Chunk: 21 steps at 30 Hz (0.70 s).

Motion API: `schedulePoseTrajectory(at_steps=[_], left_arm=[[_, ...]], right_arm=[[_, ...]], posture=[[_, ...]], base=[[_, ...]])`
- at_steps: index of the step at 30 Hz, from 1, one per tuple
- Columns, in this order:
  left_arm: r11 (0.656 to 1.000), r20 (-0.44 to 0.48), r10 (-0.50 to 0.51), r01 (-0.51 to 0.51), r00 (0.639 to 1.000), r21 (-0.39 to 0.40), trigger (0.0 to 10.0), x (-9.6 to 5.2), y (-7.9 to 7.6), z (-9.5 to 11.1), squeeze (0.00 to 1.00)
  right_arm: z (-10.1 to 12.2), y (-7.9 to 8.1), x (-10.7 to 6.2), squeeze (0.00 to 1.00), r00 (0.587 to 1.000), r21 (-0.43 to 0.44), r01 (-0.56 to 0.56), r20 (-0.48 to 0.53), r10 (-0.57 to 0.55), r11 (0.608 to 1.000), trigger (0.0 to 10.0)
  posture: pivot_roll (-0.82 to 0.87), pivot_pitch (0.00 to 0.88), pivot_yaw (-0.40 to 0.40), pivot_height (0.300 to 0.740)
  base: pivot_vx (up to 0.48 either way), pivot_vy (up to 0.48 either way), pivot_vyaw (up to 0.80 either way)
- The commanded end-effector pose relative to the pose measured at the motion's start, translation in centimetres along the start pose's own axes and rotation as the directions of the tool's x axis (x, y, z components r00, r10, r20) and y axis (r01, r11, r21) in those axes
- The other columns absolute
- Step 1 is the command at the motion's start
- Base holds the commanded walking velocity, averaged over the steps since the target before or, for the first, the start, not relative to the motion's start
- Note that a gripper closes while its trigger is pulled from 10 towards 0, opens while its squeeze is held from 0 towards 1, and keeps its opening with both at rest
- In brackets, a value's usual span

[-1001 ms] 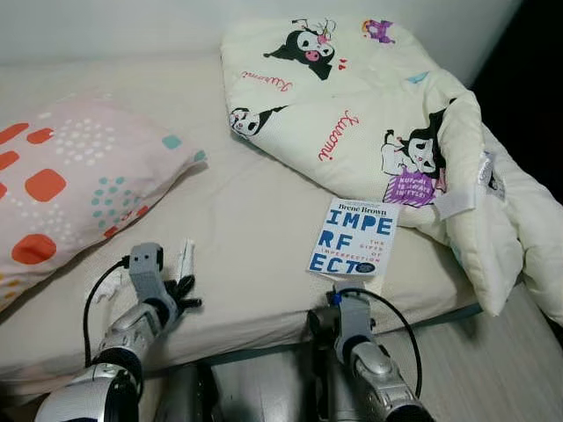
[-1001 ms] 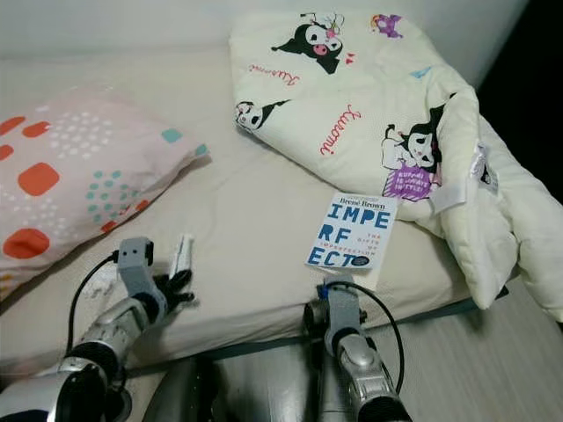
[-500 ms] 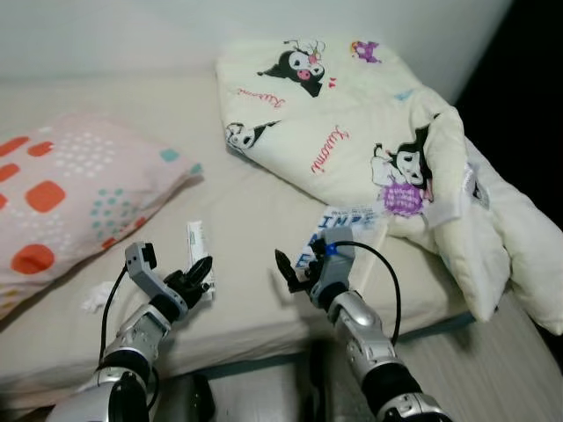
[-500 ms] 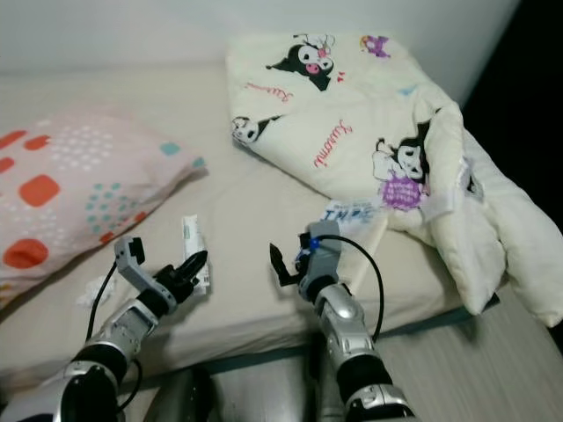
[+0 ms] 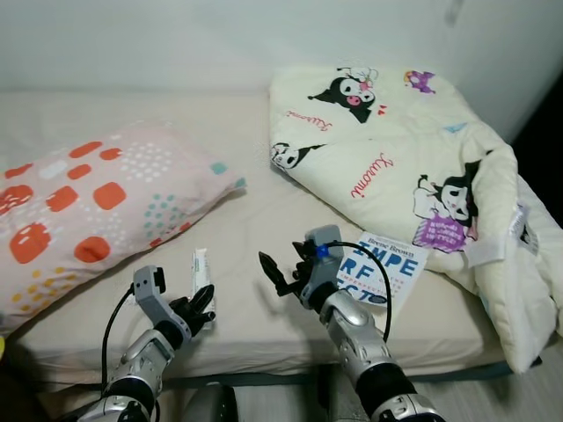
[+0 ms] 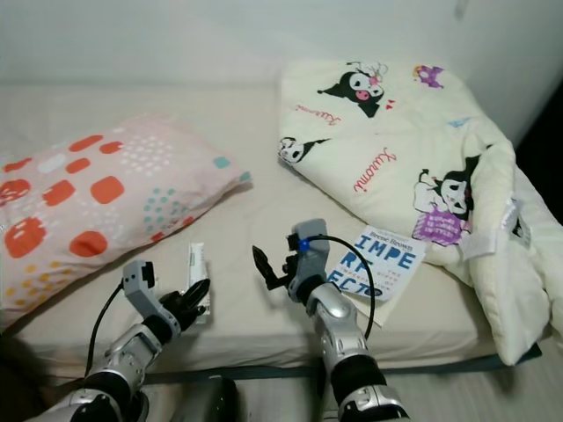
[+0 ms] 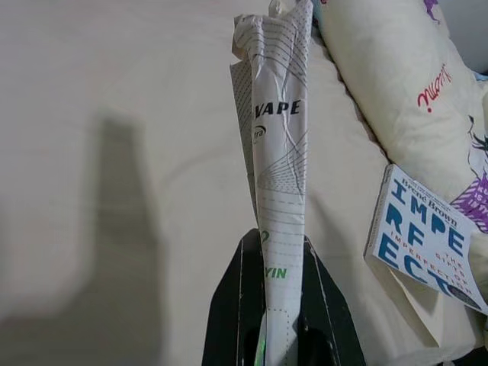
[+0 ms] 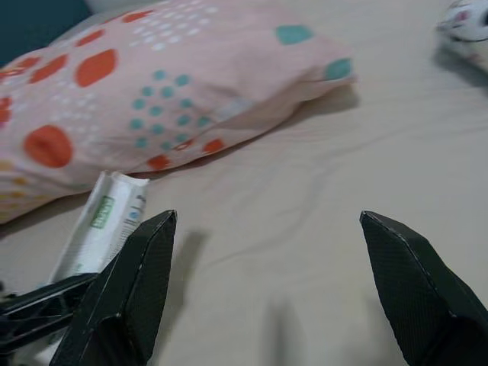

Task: Clean up the room

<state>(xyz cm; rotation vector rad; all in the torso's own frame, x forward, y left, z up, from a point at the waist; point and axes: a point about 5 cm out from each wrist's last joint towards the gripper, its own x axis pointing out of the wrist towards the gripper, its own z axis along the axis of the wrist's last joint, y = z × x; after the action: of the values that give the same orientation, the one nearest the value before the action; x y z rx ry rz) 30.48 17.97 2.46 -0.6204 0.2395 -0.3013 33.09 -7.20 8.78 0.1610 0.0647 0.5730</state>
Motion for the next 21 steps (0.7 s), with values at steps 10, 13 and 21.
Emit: schedulePoseTrajectory(at_steps=[10,13,21], left_arm=[[0.998,-0.141,0.037,-0.031,0.989,0.047,10.0,-2.1,1.1,-2.9,0.0],[0.998,-0.161,0.052,-0.045,0.986,0.047,10.0,-2.4,1.3,-3.5,0.0],[0.994,-0.213,0.111,-0.104,0.971,0.043,10.0,-3.2,1.7,-4.8,0.0]], right_arm=[[-0.7,0.1,-0.1,0.0,0.999,0.019,0.01,-0.034,-0.01,1.0,10.0],[-0.8,-0.3,-0.3,0.0,0.999,0.035,0.032,-0.035,-0.03,0.999,10.0],[-1.6,-0.9,-0.9,0.0,0.997,0.068,0.026,-0.075,-0.021,0.997,10.0]], posture=[[-0.1,0.156,-0.013,0.586],[-0.1,0.154,-0.016,0.586],[-0.1,0.145,-0.018,0.606]], base=[[0.0,0.0,0.39],[0.0,0.0,0.0],[0.0,0.0,0.0]])
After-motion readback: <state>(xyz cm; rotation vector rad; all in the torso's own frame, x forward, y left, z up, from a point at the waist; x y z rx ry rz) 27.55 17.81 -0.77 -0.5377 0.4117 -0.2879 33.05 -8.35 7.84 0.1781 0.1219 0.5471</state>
